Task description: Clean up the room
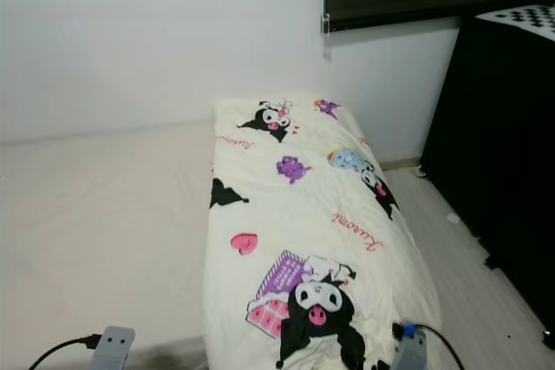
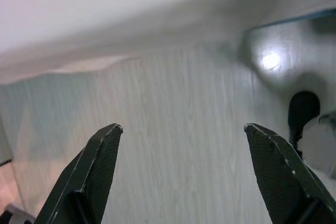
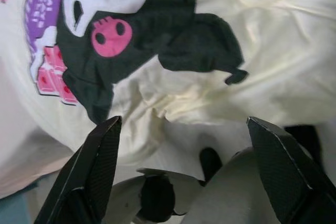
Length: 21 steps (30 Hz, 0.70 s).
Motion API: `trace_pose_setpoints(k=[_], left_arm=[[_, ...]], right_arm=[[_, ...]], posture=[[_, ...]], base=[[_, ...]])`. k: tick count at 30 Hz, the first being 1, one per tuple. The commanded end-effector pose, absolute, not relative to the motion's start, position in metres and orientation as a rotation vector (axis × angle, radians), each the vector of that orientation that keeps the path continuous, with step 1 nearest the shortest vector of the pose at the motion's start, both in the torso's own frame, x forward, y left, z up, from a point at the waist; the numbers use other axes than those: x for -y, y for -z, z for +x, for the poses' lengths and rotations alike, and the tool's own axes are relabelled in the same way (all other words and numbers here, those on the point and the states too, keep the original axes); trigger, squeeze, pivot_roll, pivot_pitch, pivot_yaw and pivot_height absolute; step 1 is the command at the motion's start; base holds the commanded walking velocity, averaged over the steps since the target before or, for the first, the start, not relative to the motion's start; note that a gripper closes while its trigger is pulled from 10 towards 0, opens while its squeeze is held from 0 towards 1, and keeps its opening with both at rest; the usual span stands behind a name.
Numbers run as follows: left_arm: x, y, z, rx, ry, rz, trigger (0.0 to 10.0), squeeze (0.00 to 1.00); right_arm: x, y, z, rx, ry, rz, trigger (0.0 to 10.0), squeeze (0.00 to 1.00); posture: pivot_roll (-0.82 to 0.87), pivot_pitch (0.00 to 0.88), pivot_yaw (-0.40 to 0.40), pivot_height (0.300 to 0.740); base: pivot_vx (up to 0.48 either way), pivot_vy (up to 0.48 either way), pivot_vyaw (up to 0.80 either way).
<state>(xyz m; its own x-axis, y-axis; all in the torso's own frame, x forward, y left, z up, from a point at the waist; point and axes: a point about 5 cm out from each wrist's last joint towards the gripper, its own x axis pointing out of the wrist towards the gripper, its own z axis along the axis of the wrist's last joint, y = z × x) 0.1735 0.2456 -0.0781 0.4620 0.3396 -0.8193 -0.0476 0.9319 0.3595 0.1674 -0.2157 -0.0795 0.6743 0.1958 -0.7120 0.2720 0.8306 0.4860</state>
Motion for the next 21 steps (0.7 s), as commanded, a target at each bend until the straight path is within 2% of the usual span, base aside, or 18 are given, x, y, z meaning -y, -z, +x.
trace_pose_setpoints(k=[1, 4, 8, 12, 19, 21], left_arm=[[-0.242, 0.081, 0.169, -1.086, -0.230, 0.296, 10.0, 0.00], [-0.241, 0.082, 0.168, -1.089, -0.238, 0.275, 10.0, 0.00], [-0.241, 0.083, 0.167, -1.097, -0.241, 0.268, 10.0, 0.00], [-0.241, 0.084, 0.164, -1.116, -0.240, 0.263, 10.0, 0.00], [-0.240, 0.084, 0.163, -1.119, -0.231, 0.250, 10.0, 0.00], [-0.240, 0.085, 0.164, -1.119, -0.224, 0.244, 10.0, 0.00]], right_arm=[[0.213, 0.085, 0.158, -0.888, 0.058, 0.599, 10.0, 0.00], [0.212, 0.097, 0.129, -1.000, 0.098, 0.526, 10.0, 0.00], [0.214, 0.101, 0.121, -1.048, 0.114, 0.436, 10.0, 0.00], [0.219, 0.104, 0.112, -1.103, 0.151, 0.343, 10.0, 0.00], [0.220, 0.104, 0.111, -1.116, 0.106, 0.283, 10.0, 0.00], [0.222, 0.104, 0.110, -1.118, 0.110, 0.281, 10.0, 0.00]], posture=[[0.02, 0.000, 0.031, 0.740], [0.02, 0.000, 0.025, 0.740], [0.02, 0.000, 0.026, 0.740], [0.03, 0.000, 0.027, 0.740], [0.03, 0.000, 0.029, 0.740], [0.03, 0.000, 0.032, 0.740]], base=[[0.000, 0.000, 0.00], [0.000, 0.000, 0.00], [0.000, 0.000, 0.00], [-0.424, 0.000, 0.00], [-0.472, 0.000, 0.78], [-0.193, 0.000, 0.78]])
